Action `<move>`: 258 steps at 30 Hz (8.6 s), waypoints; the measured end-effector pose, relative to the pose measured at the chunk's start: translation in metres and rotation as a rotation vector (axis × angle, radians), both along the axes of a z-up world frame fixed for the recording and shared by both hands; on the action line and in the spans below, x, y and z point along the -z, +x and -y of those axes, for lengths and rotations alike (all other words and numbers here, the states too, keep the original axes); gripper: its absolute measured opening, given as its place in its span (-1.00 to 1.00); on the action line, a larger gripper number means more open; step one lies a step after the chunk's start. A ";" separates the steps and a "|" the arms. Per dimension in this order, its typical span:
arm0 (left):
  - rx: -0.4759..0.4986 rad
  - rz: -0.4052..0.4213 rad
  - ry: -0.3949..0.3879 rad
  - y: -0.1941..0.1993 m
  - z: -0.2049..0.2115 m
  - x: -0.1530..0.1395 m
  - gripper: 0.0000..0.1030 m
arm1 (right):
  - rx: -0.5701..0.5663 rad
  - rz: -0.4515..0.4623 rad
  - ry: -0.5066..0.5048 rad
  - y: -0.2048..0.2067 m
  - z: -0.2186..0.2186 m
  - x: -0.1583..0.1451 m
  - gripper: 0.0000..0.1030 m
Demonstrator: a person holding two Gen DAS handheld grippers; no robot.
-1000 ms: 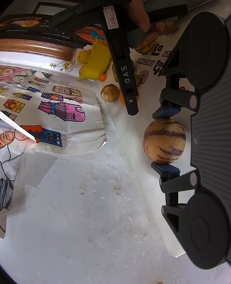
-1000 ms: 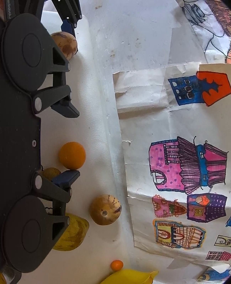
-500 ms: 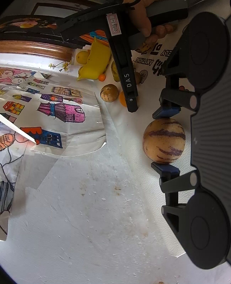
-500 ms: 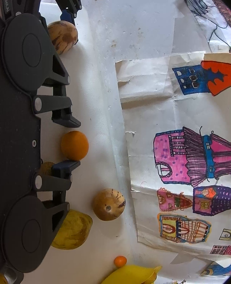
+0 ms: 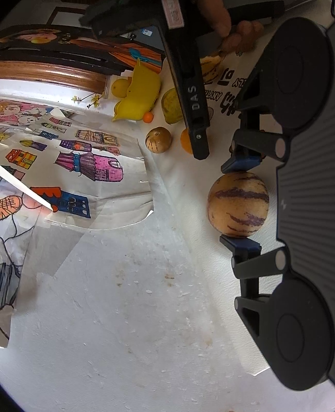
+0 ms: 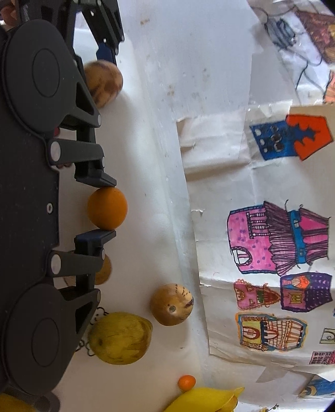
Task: Organize fruits
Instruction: 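Grasp the striped melon with the left tool while the right tool grasps the orange, then carry the melon in the left tool to the tray while the right tool carries the orange, then lower the melon onto the tray and open the left tool while the right tool releases the orange, then lift both open tools off the tray and move them toward the loose fruits, then grasp a second striped melon with the right tool while the left tool grasps a small brown fruit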
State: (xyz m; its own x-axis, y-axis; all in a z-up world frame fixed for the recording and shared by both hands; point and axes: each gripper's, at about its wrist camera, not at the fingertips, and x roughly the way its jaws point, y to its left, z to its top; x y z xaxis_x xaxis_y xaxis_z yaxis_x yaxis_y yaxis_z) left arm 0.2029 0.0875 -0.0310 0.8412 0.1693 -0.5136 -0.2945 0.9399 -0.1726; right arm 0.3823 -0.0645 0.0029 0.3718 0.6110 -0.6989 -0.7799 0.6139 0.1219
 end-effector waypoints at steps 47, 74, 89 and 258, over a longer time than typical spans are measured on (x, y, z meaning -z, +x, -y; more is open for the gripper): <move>0.485 0.051 -0.003 0.043 0.172 -0.039 0.07 | 0.580 0.085 0.141 -0.090 0.280 -0.023 -0.29; 0.633 -0.085 0.100 0.105 0.217 -0.007 0.07 | 0.639 0.033 0.046 -0.044 0.297 0.006 -0.29; 0.649 -0.103 0.128 0.109 0.223 -0.002 0.10 | 0.653 0.020 0.043 -0.043 0.299 0.009 -0.27; 0.815 -0.109 0.330 0.152 0.045 -0.003 -0.47 | -0.059 0.024 -0.212 0.031 0.093 -0.007 0.10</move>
State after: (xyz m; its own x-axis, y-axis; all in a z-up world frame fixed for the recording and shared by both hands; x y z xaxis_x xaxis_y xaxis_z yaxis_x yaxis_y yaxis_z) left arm 0.3549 0.0428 -0.0278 0.7142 -0.3076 -0.6287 0.4895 0.8615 0.1347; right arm 0.4131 -0.1576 0.0103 0.3582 0.4720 -0.8055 -0.8162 0.5773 -0.0247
